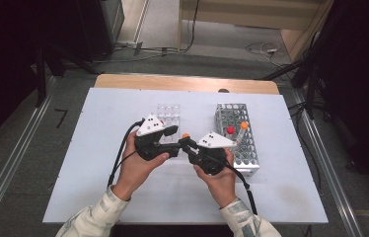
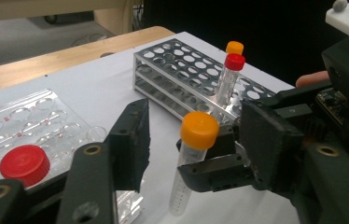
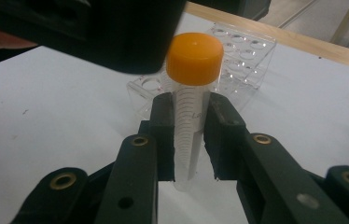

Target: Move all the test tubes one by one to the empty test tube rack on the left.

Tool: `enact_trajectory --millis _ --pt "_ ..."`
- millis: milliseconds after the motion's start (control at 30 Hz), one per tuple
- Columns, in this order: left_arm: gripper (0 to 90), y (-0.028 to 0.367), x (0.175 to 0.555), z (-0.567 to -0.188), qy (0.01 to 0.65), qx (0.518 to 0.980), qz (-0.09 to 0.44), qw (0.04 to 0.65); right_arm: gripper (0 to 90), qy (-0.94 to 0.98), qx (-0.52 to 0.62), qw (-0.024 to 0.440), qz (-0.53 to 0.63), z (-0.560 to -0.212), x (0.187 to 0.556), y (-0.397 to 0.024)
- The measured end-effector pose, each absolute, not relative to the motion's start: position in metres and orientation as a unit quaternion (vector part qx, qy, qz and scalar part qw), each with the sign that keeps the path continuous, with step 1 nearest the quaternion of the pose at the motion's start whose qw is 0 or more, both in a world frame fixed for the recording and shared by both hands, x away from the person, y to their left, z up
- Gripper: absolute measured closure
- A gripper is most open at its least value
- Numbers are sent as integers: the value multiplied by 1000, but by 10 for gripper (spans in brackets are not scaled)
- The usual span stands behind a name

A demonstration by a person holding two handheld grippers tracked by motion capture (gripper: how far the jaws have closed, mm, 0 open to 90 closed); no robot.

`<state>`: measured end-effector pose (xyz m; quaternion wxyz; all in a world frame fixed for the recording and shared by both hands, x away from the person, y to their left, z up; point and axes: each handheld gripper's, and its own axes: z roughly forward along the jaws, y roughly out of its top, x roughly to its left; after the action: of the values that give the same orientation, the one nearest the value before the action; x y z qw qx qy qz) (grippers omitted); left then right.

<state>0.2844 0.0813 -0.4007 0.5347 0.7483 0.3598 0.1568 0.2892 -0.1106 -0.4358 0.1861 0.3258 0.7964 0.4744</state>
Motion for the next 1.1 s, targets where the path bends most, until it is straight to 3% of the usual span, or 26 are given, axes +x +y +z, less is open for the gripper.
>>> enact_trajectory --millis 400,733,967,1100 --pt "685 79 285 -407 359 759 159 520 721 796 325 183 477 -435 288 -106" --pt "710 80 284 -406 356 761 164 517 715 796 325 180 478 -435 287 -105" --pt "712 84 284 -403 359 755 163 523 464 795 326 165 484 -434 286 -108" --pt "712 89 284 -398 362 751 164 527 403 795 321 166 488 -431 281 -114"
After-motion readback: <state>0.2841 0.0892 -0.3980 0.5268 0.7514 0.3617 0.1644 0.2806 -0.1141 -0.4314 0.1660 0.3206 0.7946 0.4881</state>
